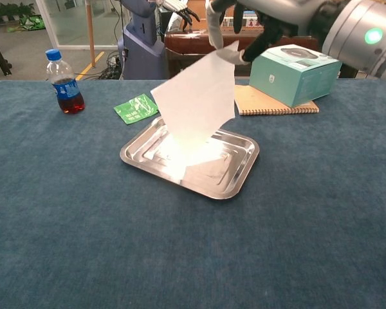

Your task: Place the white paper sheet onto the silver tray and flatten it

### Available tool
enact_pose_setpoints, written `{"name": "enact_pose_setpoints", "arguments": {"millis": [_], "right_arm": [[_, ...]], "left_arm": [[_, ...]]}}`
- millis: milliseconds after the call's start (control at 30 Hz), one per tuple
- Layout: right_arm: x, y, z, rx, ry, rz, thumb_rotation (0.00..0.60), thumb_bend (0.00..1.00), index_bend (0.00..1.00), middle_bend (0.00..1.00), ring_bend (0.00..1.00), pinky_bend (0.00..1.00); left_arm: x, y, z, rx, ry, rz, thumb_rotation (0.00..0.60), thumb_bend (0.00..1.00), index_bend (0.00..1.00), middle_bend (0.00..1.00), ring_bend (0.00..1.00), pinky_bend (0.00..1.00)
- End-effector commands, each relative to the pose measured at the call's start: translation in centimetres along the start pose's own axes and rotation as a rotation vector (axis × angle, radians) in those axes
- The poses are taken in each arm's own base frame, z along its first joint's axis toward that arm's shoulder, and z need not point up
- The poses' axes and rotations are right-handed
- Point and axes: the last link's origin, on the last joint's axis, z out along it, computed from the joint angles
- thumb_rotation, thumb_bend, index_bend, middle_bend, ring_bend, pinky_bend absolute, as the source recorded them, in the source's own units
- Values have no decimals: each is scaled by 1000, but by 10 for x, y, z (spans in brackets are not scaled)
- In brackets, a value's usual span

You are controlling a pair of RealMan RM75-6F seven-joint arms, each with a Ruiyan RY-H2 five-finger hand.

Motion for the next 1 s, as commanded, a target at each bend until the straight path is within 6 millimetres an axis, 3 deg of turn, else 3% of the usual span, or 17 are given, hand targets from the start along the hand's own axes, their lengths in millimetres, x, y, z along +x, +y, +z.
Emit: {"name": "enact_pose_setpoints", "arguments": {"millis": [33, 533, 1000], "right_arm": [[-17, 0, -14, 22, -33, 14, 600, 484, 685, 456, 309, 443], [-54, 4, -65, 69, -146, 81, 600, 484, 685, 456, 309, 443], [-71, 28, -57, 86, -221, 22, 600, 491, 684, 456, 309, 443]], "left_arm": [[0, 1, 1, -4, -1, 0, 600, 218, 222, 179, 175, 112], [-1, 4, 1, -3, -11, 10, 600, 218, 222, 178, 175, 112], [-1, 9, -1, -5, -13, 20, 600, 218, 222, 178, 175, 112]]}}
